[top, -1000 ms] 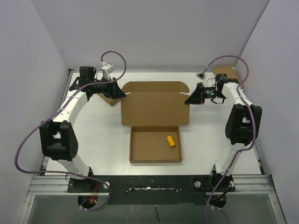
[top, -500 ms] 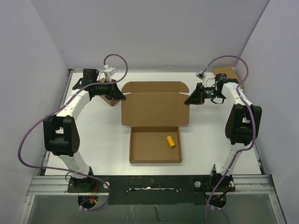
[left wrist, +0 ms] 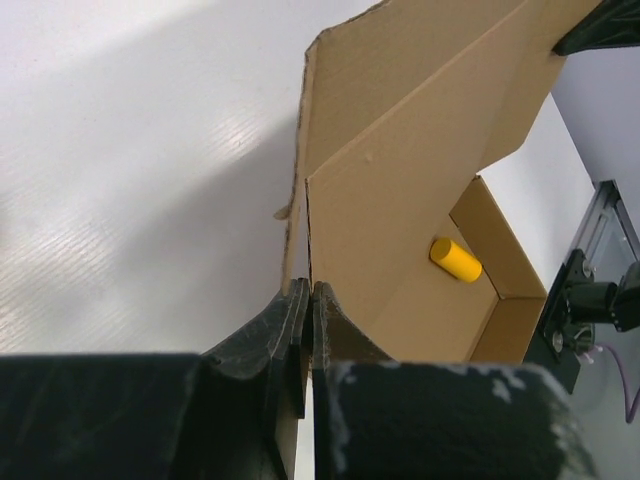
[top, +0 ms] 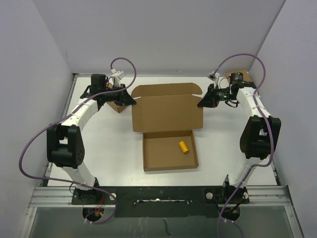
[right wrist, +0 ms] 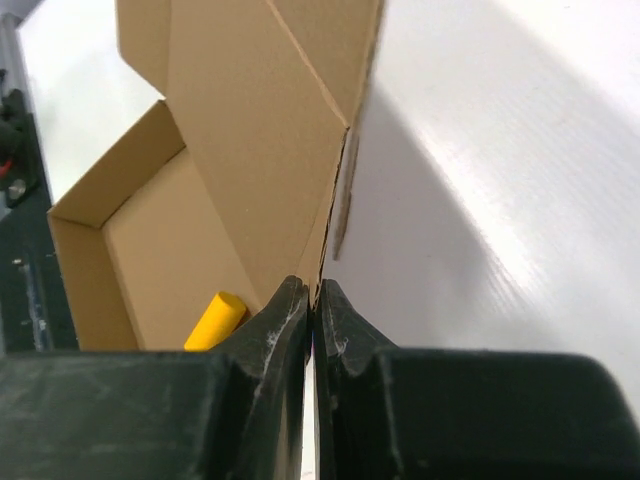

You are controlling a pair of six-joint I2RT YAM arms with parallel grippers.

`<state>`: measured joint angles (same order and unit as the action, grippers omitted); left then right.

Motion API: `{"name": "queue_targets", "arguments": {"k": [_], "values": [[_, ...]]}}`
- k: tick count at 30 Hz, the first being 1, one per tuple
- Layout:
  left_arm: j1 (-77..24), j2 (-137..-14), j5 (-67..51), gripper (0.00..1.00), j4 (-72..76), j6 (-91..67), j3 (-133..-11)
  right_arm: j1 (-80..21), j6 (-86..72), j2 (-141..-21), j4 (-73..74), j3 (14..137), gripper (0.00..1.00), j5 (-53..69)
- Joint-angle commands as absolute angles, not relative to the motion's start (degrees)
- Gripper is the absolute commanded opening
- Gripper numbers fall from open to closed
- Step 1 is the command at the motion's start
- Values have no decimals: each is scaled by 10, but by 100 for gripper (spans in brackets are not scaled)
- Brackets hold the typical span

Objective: Fold the paper box

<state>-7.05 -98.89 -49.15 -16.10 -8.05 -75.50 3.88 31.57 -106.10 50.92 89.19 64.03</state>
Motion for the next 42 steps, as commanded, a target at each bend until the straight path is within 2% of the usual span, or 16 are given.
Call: {"name": "queue_targets", "arguments": {"k": [1, 9, 21, 33, 42], "values": [[-101, -936, -414, 0, -58, -138, -751, 19, 276, -1014, 435, 932, 0, 569], [-140, -944, -272, 0, 14, -180, -777, -19, 241, -1018, 379, 994, 0, 431], [-248, -970, -23, 0, 26, -126, -859, -75, 175, -992, 207, 951, 0, 260], [-317, -1034, 135, 0, 66, -67, -908, -121, 126, -988, 53, 890, 0, 102], [-343, -1064, 170, 0, 150, -62, -881, -159, 107, -993, -55, 834, 0, 13]]}}
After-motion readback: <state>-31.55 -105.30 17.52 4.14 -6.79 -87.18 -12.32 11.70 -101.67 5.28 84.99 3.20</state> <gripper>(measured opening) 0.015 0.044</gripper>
